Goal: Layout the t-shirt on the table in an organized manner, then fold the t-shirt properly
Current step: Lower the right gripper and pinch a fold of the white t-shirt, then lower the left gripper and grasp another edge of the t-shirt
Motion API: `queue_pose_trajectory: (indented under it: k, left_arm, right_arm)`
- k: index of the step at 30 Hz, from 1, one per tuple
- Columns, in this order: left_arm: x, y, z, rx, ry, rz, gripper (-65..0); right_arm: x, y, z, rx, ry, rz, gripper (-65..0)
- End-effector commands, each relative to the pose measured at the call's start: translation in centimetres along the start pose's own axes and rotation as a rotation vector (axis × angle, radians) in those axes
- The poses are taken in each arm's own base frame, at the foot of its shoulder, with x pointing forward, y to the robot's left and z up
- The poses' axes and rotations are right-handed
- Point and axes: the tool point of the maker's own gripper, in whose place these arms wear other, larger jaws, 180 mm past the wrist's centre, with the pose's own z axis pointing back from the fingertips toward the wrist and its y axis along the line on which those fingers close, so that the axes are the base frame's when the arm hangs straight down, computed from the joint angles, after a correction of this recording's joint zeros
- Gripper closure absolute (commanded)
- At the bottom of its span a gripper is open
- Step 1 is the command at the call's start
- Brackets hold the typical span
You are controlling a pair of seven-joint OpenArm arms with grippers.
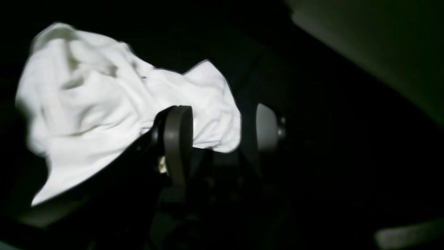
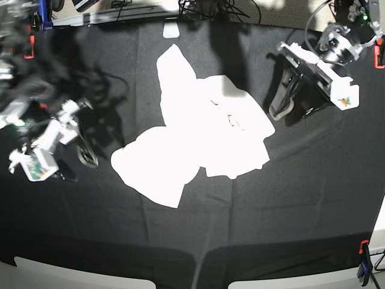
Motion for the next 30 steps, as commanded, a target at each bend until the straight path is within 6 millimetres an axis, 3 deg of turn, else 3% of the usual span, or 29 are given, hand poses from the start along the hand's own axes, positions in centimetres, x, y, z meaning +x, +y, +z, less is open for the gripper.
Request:
queue_pose_trajectory:
  k: [1,4,10,12,15,18,21,25,27,30]
  left_arm:
    - [1.2,-0.4,-0.1,-0.014,-0.044,-0.015,-19.4]
    - [0.9,-0.2,-0.5,0.002,-0.029,-0.047,-19.4]
    - [0.9,-0.2,-0.6,0.005,-0.033,-0.046,-19.4]
    - [0.9,0.0,-0.7,0.017,-0.035,-0.042,-19.4]
    - [1.0,1.3,-1.4,0.078,-0.020,-0.028,-19.4]
    - [1.7,1.7,-3.2,0.092,-0.024,-0.032,-19.4]
    - [1.8,0.5,-5.7,0.039,0.013,-0.133,-19.4]
    - [-0.6,-1.0,-8.4,-0.001,0.179,-0.255,-19.4]
    - [-1.4,-0.5,-9.1,0.054,0.244,-0.284,-19.4]
    - [-0.7,0.7,-10.0,0.156,0.227,-0.318,-19.4]
  right_arm:
    - [0.7,-0.8,0.4,0.005,-0.022,0.027,-28.9]
    - [-1.7,-2.1,0.1,0.046,0.010,-0.064,-28.9]
    - [-7.2,-3.6,-1.1,0.098,-0.006,-0.451,-28.9]
    - [-8.8,-3.6,-1.8,0.065,0.021,-0.487,-28.9]
    - [-10.2,-2.0,-2.5,0.079,0.083,-0.508,-28.9]
    - [-10.1,-1.5,-2.7,0.086,0.072,-0.519,-28.9]
    - [-9.2,-2.1,-2.8,0.072,0.024,-0.518,-28.9]
    - [-8.2,-3.0,-3.0,0.061,-0.001,-0.502,-28.9]
    - [-7.8,-3.4,-3.1,0.057,-0.008,-0.493,-28.9]
    - [-7.2,-3.9,-3.3,0.049,-0.017,-0.479,-28.9]
